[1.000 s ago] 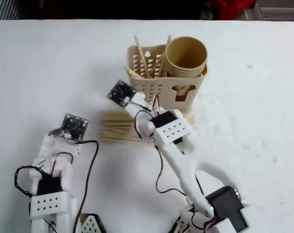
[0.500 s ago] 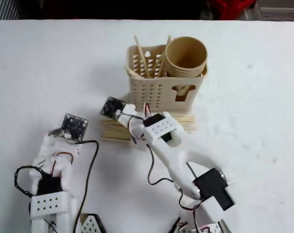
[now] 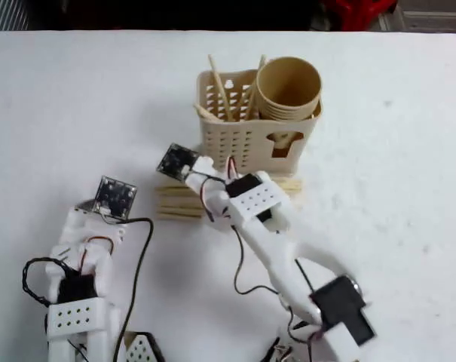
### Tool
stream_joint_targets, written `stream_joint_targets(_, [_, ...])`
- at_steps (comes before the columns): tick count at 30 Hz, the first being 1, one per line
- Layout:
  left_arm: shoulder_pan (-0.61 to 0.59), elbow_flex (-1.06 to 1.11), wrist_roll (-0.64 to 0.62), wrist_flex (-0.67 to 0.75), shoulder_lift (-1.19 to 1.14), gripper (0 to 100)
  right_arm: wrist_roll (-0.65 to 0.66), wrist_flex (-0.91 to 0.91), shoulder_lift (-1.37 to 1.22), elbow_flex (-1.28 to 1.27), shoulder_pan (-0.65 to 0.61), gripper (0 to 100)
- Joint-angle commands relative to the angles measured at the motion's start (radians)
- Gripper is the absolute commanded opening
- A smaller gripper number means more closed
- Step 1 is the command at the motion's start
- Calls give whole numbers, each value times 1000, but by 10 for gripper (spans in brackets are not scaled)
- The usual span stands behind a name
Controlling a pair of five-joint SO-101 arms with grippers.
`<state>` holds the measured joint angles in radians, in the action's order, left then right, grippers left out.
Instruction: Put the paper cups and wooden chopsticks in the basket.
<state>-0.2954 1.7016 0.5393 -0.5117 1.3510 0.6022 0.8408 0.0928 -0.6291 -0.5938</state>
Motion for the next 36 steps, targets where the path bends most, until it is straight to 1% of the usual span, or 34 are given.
stream_joint_targets(1, [10, -3, 9, -5, 12, 95, -60, 45, 136, 15, -10, 90])
stream_joint_targets(3, [10, -3, 9, -5, 12, 95, -78, 68, 194, 15, -13, 76])
stream_joint_targets(6, [10, -3, 9, -5, 12, 95, -72, 87, 231, 8, -19, 46])
stream_joint_targets(8, [10, -3, 9, -5, 12, 95, -38, 96, 228, -26, -41, 71])
stream_joint_targets(11, [8, -3, 9, -5, 12, 95, -9, 88, 219, -115, -127, 124])
stream_joint_targets(14, [8, -3, 9, -5, 12, 95, 5, 38, 219, -176, -179, 135])
stream_joint_targets(20, [8, -3, 9, -5, 12, 95, 8, 2, 211, -186, -174, 138])
stream_joint_targets(23, [8, -3, 9, -5, 12, 95, 9, -31, 160, -180, -174, 138])
stream_joint_targets(26, [8, -3, 9, -5, 12, 95, 41, -79, 87, -169, -170, 138])
stream_joint_targets(32, [8, -3, 9, -5, 12, 94, 48, -82, -27, -83, -81, 135])
stream_joint_targets(36, [8, -3, 9, -5, 12, 94, 49, -76, -67, -75, -76, 127])
